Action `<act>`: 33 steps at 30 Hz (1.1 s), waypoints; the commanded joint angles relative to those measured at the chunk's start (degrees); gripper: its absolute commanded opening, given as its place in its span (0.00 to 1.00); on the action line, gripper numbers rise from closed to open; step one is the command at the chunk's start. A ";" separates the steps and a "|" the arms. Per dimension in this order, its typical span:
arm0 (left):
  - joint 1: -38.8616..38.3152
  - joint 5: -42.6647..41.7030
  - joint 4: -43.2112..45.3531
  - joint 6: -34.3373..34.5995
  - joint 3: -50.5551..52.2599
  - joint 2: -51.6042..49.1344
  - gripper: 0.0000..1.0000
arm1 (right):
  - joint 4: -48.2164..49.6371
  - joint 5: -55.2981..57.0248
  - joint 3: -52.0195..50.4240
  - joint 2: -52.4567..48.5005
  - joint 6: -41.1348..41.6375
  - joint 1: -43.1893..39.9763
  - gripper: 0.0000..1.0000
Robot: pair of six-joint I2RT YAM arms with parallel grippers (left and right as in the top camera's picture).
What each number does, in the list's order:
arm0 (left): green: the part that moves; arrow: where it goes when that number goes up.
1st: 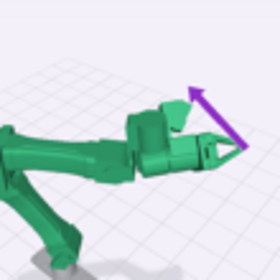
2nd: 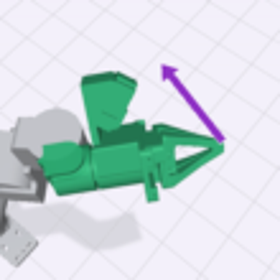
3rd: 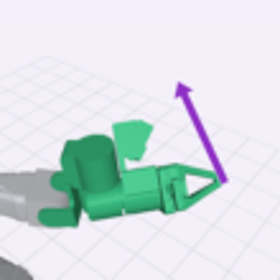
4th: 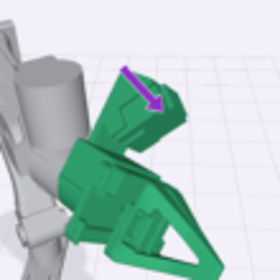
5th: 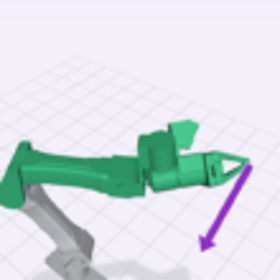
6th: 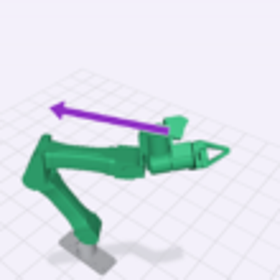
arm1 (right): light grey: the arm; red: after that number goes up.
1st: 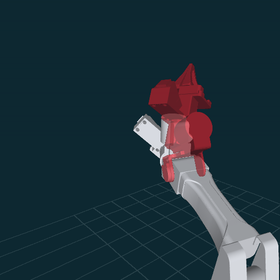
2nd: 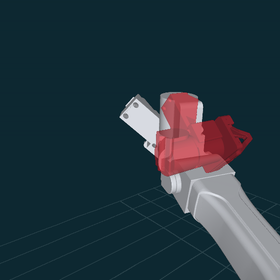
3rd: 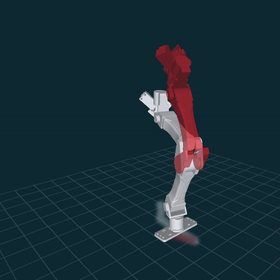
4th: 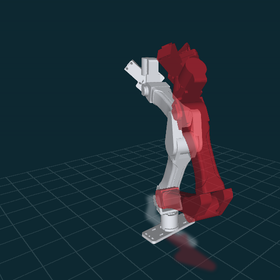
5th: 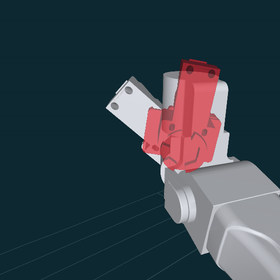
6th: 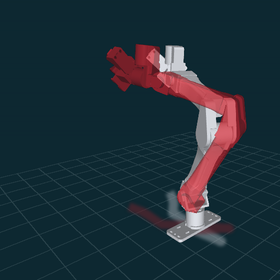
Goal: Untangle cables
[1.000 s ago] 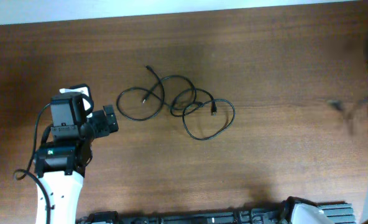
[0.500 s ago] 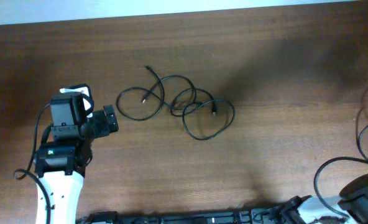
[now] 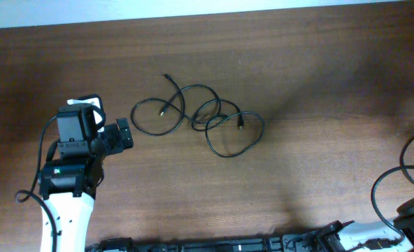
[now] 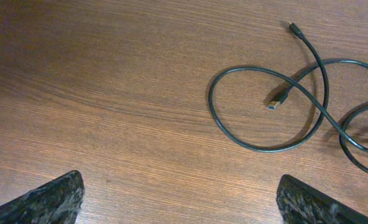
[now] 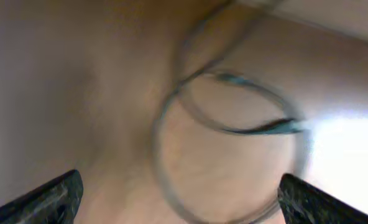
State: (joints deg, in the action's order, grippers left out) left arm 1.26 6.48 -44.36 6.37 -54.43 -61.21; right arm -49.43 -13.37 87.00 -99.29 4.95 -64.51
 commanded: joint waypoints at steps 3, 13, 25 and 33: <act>0.20 0.42 0.07 -0.90 -0.15 0.55 0.99 | -8.24 -33.16 0.04 -0.15 -22.01 5.42 0.99; 0.20 0.42 0.09 -0.90 -0.15 0.52 0.99 | -13.53 -28.48 -2.84 -0.22 -25.70 41.22 0.99; 0.20 0.42 0.07 -0.90 -0.15 0.52 0.99 | -10.03 -16.98 -14.45 -4.28 -27.21 68.35 0.98; 0.20 0.42 0.09 -0.87 -0.15 0.55 0.99 | 7.82 -28.46 -28.55 -4.28 -27.15 69.00 0.96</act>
State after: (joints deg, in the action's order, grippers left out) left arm 1.26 6.48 -44.34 6.37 -54.43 -61.21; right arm -43.35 -38.70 60.07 -103.68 -21.67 4.19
